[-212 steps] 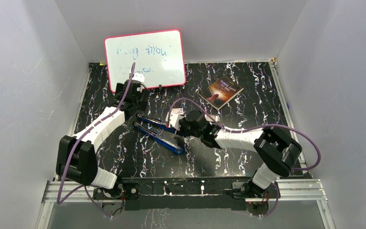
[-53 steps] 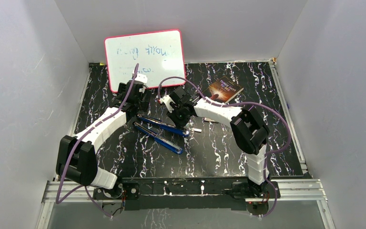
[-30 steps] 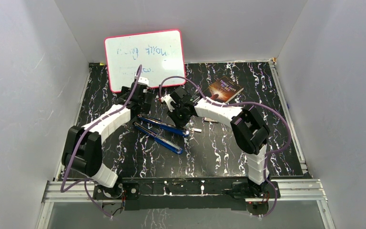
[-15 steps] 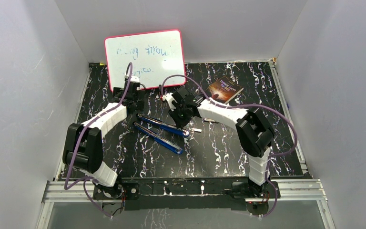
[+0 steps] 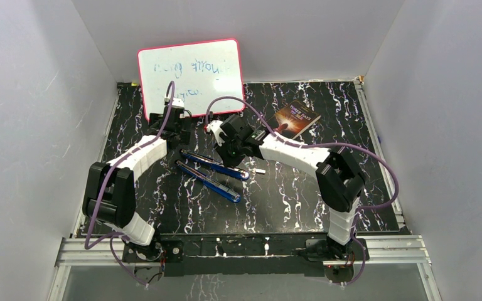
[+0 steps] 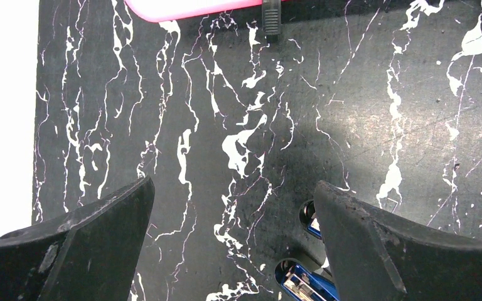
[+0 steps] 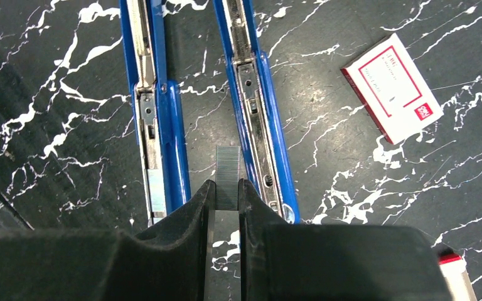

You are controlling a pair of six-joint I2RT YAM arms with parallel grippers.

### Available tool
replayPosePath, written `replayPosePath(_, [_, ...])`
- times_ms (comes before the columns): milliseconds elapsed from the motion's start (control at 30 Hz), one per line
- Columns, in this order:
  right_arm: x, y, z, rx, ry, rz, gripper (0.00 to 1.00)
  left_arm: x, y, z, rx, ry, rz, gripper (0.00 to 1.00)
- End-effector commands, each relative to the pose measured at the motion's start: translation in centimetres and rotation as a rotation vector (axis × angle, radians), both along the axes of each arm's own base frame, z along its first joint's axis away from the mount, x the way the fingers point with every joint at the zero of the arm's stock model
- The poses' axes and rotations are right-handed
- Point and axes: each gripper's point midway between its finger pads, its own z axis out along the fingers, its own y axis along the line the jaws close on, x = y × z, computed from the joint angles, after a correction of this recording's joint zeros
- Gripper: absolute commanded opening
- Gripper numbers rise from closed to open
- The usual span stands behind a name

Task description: Load the staples into the stapler

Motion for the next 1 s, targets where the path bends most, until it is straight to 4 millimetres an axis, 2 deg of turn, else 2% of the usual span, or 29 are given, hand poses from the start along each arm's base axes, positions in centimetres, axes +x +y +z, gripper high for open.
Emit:
replayPosePath(0, [1.1,0.3,-0.5,0.011,-0.018,-0.054,0.01,0.1,0.4,0.6,0.012,-0.023,-0.001,0.98])
replayPosePath(400, [0.7,0.0,-2.8,-0.03,0.007,-0.024,0.01,0.1,0.4,-0.1,0.006,-0.001,-0.021,0.98])
replayPosePath(967, [1.9,-0.9,-3.2,-0.094,-0.055,-0.034,0.01,0.1,-0.1,-0.1,-0.021,-0.002,-0.047,0.98])
